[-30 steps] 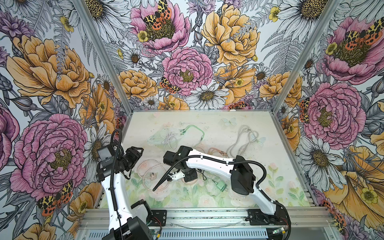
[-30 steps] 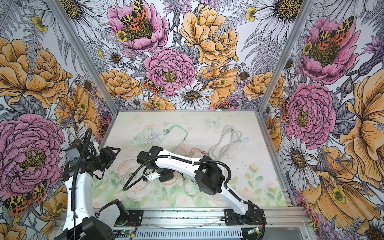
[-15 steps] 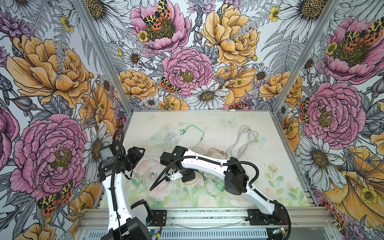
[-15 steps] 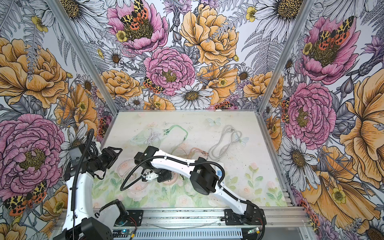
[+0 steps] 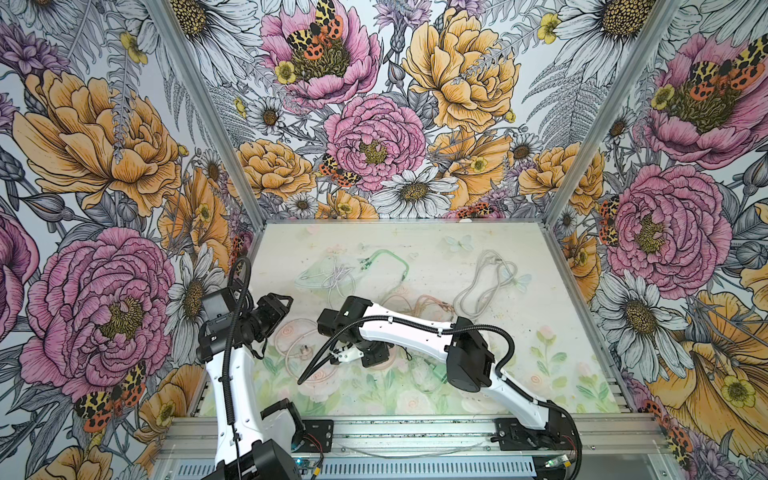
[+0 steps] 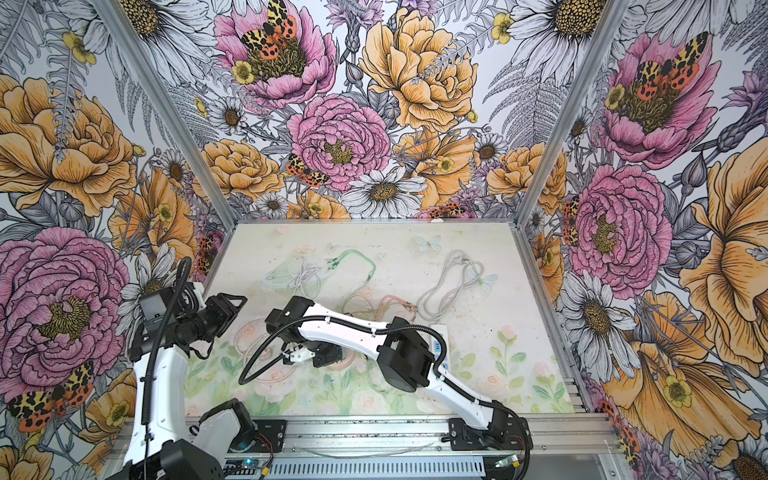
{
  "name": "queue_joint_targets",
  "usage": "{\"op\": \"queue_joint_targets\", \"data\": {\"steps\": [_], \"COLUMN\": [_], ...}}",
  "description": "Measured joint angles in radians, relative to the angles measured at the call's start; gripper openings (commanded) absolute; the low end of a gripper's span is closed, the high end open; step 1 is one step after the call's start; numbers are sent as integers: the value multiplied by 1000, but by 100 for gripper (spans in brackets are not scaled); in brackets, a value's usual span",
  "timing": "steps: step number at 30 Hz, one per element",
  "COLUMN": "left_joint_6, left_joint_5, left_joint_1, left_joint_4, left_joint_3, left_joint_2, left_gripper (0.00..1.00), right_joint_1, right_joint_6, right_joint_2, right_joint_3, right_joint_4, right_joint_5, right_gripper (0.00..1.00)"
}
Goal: Insert the plug
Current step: 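Lower the charger prongs into the free socket slot beside the first charger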
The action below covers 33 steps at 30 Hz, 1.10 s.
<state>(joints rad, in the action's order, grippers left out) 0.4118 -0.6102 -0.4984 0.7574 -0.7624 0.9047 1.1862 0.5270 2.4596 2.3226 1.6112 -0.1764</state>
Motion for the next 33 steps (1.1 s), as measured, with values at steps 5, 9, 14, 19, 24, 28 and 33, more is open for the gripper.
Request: {"op": "queue_joint_targets", "data": {"steps": [5, 9, 14, 19, 24, 28, 33], "left_joint_6": [0, 0, 0, 0, 0, 0, 0], "left_joint_5": [0, 0, 0, 0, 0, 0, 0], "left_joint_1": [1, 1, 2, 4, 4, 4, 4], "left_joint_4": [0, 0, 0, 0, 0, 0, 0], "left_joint_3": [0, 0, 0, 0, 2, 4, 4], "left_joint_2": [-1, -11, -13, -13, -13, -13, -13], "left_gripper": [59, 59, 59, 59, 59, 60, 60], "right_joint_1": [0, 1, 2, 2, 2, 2, 1], "right_joint_6": [-7, -9, -15, -23, -35, -39, -41], "right_joint_2": [-4, -6, -16, -37, -51, -57, -64], "right_joint_3": [-3, -9, -22, -48, -62, -70, -83], "right_joint_4": [-3, -7, -18, -55, -99, -114, -133], "right_joint_5": [0, -4, -5, 13, 31, 31, 32], "right_gripper": [2, 16, 20, 24, 27, 29, 33]}}
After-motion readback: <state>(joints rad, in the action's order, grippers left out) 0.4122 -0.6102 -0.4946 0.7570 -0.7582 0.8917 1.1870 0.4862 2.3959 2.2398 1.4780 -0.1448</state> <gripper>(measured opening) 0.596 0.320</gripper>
